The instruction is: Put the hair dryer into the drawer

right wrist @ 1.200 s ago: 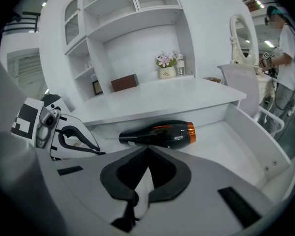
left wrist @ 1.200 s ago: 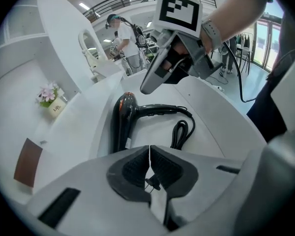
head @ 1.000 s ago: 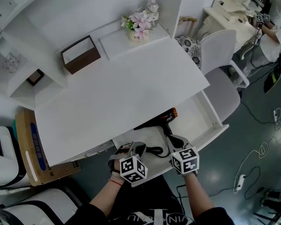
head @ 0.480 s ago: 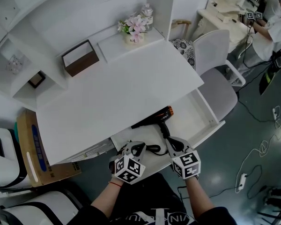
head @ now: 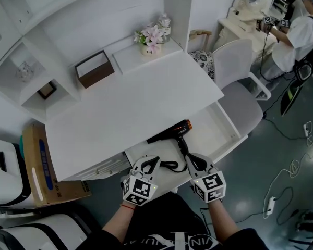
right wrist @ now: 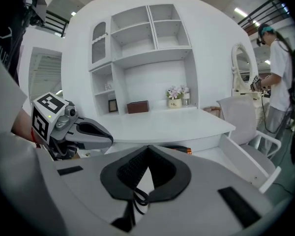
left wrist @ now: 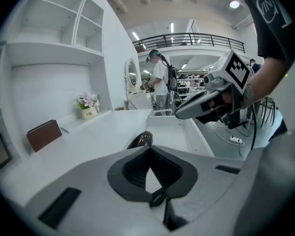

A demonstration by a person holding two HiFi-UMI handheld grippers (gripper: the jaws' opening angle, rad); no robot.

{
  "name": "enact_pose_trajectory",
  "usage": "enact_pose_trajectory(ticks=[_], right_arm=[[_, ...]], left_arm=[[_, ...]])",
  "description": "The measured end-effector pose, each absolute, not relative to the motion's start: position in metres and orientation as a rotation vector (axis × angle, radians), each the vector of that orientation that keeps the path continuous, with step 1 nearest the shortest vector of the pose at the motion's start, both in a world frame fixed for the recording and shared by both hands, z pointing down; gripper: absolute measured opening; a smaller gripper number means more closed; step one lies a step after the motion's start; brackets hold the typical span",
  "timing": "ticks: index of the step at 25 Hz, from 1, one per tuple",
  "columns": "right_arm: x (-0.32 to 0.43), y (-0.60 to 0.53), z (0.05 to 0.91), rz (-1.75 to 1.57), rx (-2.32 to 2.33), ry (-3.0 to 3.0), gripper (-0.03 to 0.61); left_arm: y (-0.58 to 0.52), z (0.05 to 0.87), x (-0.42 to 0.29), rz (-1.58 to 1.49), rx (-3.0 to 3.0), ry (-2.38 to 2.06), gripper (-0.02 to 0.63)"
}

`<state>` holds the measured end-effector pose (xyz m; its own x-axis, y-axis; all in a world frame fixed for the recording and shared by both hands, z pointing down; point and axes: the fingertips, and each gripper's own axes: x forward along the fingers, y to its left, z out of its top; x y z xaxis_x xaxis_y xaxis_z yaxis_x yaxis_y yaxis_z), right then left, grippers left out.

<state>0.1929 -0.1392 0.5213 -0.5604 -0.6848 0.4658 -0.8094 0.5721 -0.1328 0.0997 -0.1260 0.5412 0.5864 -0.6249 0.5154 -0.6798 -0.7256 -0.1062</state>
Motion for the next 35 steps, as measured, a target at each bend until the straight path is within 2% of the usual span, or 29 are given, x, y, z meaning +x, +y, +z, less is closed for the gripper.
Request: enact_pose_trajectory(ticks=[8,35], right_arm=[[0.196,-0.135,0.472,0.388,1.311,-2.533,0.003],[0.229,-0.145,0.359,0.125,1.523,-2.656,0.003]], left_arm=[[-0.137,0.472,0.072,0.491,2.69,-1.327,0.005],[-0.141,0.37,-0.013,0.146,2.64,-1.742,0.005]])
